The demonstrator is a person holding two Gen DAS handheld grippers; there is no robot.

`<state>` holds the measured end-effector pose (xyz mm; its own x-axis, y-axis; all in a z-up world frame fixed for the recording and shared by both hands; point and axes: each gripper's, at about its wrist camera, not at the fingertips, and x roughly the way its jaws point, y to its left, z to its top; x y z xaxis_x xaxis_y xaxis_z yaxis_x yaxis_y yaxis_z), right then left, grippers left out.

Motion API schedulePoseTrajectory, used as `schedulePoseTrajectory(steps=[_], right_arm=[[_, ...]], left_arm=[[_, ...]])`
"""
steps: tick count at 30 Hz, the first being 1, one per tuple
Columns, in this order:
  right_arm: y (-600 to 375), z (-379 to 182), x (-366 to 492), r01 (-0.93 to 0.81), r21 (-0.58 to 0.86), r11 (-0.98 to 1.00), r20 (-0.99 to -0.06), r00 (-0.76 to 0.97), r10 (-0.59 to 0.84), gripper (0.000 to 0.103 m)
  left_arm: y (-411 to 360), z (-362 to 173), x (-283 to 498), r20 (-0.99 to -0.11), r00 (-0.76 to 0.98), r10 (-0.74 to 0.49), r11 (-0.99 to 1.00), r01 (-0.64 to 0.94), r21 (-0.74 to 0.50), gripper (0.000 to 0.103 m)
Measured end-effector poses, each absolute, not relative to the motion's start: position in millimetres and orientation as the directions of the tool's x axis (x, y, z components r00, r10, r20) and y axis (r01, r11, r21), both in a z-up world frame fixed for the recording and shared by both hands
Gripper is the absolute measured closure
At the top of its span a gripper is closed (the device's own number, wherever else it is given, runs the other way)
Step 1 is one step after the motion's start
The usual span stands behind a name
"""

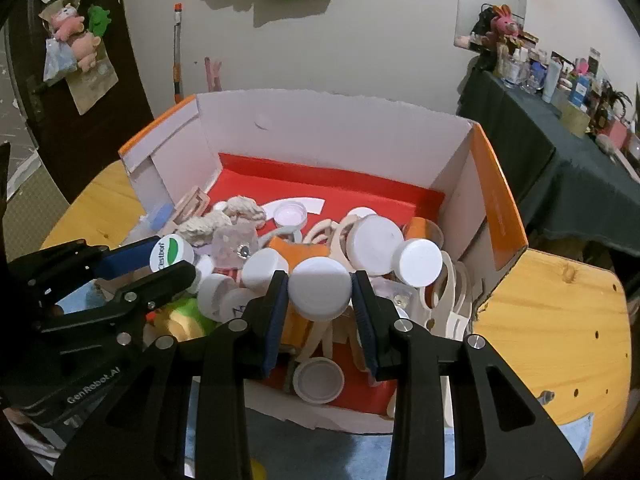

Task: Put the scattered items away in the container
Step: 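Lower the Cestbon cap and white cap down into the box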

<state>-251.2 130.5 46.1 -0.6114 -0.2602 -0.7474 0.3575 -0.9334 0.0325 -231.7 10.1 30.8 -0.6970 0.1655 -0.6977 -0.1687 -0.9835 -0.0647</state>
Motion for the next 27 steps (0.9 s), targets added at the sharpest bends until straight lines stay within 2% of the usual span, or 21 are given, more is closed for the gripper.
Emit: schedulePoseTrajectory(steps=[27], right_arm=[[135.9,37.2,-253.6,0.356,0.062,-0.932,-0.757,-0.592,-0.276,0.072]], left_arm=[[12.1,24.2,-233.1,-0.711,-0.684,0.162,-0.984,-0.168,-0.062,0.069]])
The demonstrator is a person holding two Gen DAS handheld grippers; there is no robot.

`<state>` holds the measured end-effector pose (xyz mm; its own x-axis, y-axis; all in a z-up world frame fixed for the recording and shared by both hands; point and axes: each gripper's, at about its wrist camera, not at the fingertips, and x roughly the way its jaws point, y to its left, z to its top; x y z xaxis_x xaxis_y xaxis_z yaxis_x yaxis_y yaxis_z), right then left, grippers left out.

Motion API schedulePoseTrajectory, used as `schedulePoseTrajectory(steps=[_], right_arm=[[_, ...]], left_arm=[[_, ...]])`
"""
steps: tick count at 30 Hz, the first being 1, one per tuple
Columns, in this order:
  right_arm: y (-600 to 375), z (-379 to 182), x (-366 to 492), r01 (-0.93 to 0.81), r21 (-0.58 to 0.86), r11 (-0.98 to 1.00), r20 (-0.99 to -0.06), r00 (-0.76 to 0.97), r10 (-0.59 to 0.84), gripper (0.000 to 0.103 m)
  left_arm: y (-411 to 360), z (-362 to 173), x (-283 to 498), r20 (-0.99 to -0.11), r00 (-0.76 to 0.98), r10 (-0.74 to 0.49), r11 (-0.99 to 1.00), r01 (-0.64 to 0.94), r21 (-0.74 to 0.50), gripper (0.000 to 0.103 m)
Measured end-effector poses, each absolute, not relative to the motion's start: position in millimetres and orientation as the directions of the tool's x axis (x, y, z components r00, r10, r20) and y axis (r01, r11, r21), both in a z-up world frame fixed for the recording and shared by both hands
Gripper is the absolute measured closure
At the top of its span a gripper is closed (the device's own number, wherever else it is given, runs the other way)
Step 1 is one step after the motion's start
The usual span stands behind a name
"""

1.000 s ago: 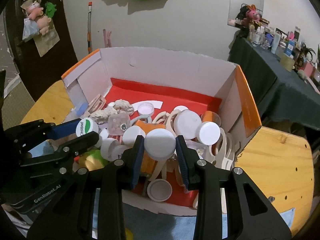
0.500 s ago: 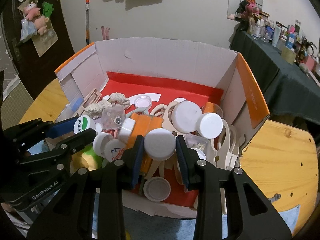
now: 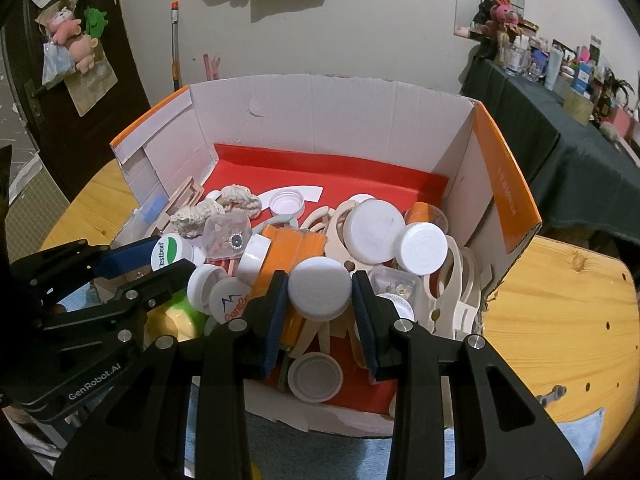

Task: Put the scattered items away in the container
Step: 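Lower the Cestbon cap and white cap down into the box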

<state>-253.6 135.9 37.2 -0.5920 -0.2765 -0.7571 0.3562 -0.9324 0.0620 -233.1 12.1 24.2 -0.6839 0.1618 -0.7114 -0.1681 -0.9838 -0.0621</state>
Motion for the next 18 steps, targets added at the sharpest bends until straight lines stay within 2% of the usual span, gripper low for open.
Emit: schedulePoseTrajectory(steps=[18], right_arm=[[135.3,34.7,-253.2,0.355,0.074,-0.932,-0.755,-0.591,-0.285,0.072]], left_arm=[[12.9,20.5,-234.2,-0.721,-0.674,0.164,-0.983,-0.171,-0.063,0.069]])
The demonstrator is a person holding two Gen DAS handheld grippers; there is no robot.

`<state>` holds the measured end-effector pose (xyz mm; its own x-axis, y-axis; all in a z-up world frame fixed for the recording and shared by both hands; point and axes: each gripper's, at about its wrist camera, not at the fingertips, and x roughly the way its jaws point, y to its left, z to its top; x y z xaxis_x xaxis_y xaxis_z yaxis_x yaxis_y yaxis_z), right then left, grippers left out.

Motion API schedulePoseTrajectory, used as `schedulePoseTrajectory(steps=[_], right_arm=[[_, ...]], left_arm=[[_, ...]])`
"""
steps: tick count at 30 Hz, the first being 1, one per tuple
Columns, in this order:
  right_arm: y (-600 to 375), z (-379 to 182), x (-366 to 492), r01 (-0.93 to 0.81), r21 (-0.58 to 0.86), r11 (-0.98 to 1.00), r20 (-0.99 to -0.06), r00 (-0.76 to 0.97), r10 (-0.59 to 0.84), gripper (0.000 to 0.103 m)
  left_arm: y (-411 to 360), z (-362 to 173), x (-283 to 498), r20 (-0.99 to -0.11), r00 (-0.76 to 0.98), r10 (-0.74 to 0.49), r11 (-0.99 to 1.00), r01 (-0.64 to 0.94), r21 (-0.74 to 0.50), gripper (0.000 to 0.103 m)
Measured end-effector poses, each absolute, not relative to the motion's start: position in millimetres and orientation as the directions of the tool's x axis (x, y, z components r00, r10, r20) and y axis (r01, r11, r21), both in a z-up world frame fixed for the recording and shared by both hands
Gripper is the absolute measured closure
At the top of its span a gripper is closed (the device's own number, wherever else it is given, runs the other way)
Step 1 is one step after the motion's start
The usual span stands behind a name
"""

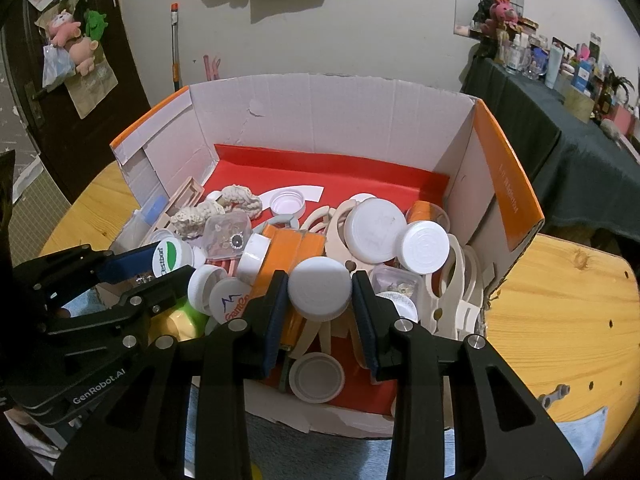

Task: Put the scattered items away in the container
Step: 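Lower the Cestbon cap and white cap down into the box, then open the right gripper releasing the white cap while the left gripper releases the Cestbon cap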

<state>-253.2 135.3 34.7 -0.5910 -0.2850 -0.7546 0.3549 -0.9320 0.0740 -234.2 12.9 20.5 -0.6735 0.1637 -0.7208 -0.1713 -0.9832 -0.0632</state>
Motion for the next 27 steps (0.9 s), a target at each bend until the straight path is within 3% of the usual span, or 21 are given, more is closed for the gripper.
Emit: schedulePoseTrajectory(steps=[15,20,23,27], right_arm=[[135.5,35.0,-252.8,0.353,0.067,-0.933,-0.755,-0.594,-0.279,0.069],[136.8,34.3,-252.6,0.357,0.081,-0.931,-0.757,-0.585,-0.29,0.058],[134.9,33.8,-252.0,0.365,0.083,-0.927,-0.758,-0.581,-0.296,0.057],[131.7,33.3,-250.8,0.373,0.076,-0.925,-0.76,-0.579,-0.296,0.055]], left_arm=[[12.0,19.9,-233.1,-0.722,-0.672,0.163,-0.983,-0.17,-0.064,0.067],[12.1,20.1,-233.3,-0.723,-0.672,0.162,-0.983,-0.17,-0.063,0.067],[11.8,20.0,-233.0,-0.723,-0.672,0.162,-0.983,-0.17,-0.063,0.067],[11.3,20.9,-232.8,-0.719,-0.676,0.161,-0.984,-0.167,-0.064,0.057]])
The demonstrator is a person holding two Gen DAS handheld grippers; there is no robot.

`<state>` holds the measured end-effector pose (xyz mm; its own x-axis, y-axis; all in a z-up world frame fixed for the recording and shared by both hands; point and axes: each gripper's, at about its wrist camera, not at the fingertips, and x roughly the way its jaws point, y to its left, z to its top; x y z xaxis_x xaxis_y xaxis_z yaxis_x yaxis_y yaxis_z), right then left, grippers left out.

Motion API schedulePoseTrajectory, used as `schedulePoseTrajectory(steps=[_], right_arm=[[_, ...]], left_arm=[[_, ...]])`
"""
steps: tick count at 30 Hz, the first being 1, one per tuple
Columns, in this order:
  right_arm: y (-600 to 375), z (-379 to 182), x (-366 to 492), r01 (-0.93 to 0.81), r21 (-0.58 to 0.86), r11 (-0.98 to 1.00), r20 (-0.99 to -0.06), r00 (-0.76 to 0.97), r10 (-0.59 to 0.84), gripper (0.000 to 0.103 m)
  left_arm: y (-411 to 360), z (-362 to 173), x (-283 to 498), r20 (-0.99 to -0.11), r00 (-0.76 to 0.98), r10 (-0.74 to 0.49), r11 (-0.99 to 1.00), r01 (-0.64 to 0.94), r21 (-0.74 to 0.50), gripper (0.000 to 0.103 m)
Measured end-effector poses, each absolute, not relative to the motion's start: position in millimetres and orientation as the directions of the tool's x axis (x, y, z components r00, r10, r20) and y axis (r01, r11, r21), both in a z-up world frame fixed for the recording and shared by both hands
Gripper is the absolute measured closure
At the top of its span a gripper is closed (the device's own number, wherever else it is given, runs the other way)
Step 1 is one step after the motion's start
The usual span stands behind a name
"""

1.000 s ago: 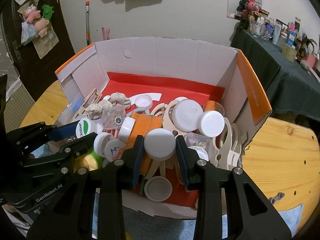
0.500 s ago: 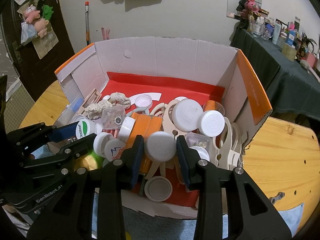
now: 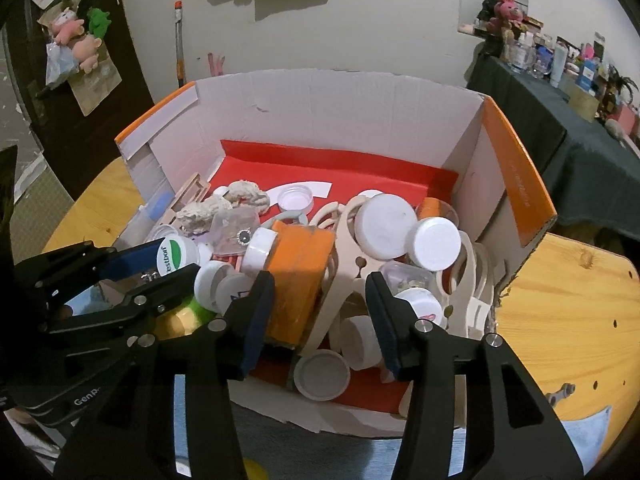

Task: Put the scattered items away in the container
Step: 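Open the right gripper releasing the white cap while the left gripper releases the Cestbon cap, then withdraw both grippers from the box toward the last caps on the towel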

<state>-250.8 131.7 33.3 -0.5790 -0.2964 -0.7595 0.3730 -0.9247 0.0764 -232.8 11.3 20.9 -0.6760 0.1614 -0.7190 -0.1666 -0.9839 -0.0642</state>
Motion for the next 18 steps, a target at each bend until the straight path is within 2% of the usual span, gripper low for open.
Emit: schedulePoseTrajectory(steps=[2,12,15,18], right_arm=[[130.7,32.2,-250.8,0.375,0.074,-0.924,-0.762,-0.577,-0.295,0.049],[132.1,32.1,-250.4,0.37,0.072,-0.926,-0.758,-0.583,-0.292,0.049],[133.4,33.5,-250.5,0.366,0.074,-0.928,-0.755,-0.587,-0.292,0.048],[133.3,34.9,-250.7,0.364,0.073,-0.929,-0.753,-0.591,-0.291,0.047]], left_arm=[[9.7,21.7,-232.3,-0.714,-0.681,0.163,-0.984,-0.165,-0.067,0.056],[7.3,22.9,-233.1,-0.712,-0.682,0.165,-0.984,-0.163,-0.072,0.054],[6.0,22.7,-232.2,-0.707,-0.688,0.165,-0.984,-0.159,-0.074,0.046],[6.5,23.9,-231.2,-0.701,-0.693,0.167,-0.984,-0.16,-0.076,0.045]])
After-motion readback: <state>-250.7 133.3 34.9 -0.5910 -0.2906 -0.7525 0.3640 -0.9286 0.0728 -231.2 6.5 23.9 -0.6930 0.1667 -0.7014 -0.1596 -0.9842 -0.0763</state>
